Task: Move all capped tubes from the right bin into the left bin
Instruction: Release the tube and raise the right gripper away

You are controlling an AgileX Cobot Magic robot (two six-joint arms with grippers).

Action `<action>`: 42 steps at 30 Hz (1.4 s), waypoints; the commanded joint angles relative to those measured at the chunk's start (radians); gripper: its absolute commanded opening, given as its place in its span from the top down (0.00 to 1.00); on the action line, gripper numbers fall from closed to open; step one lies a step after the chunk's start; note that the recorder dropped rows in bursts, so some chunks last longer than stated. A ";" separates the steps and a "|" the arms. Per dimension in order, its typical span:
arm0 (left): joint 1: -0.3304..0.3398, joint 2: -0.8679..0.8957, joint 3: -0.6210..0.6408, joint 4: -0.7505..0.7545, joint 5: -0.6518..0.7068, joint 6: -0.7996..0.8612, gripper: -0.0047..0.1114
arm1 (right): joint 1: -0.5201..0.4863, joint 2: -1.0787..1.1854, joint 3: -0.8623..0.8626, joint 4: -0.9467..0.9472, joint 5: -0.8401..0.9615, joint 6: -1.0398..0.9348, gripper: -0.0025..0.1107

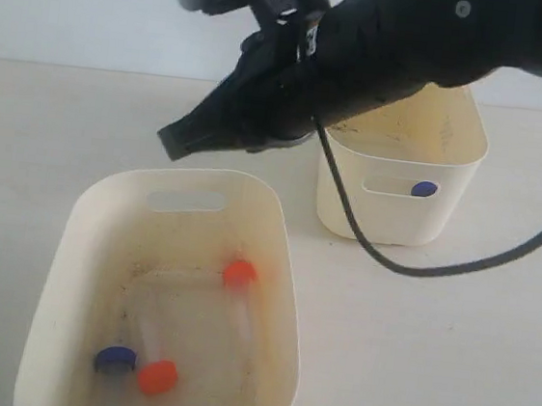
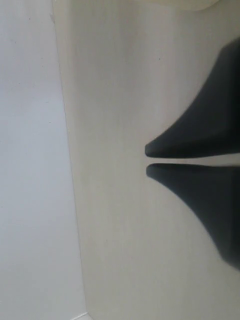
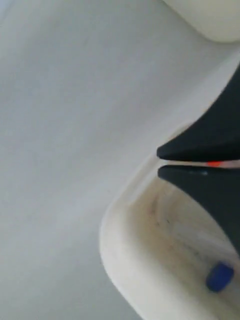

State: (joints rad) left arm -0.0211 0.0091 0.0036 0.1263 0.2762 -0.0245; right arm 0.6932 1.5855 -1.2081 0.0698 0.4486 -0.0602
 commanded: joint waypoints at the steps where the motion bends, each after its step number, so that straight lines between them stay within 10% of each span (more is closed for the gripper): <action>1: 0.001 0.000 -0.004 -0.011 -0.015 -0.012 0.92 | -0.145 -0.013 -0.017 -0.104 -0.028 0.103 0.98; 9: 0.001 0.000 -0.004 -0.011 -0.015 -0.012 0.92 | -0.410 0.065 -0.239 -0.079 0.145 0.060 0.98; 17: 0.001 0.000 -0.004 -0.011 -0.015 -0.012 0.92 | -0.428 0.291 -0.616 -0.083 0.393 0.025 0.98; 42: 0.001 0.000 -0.004 -0.011 -0.015 -0.012 0.92 | -0.661 0.369 -0.659 -0.247 0.532 0.084 0.98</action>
State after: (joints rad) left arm -0.0211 0.0091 0.0036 0.1263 0.2762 -0.0245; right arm 0.0679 1.9608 -1.8606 -0.1587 0.9635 0.0113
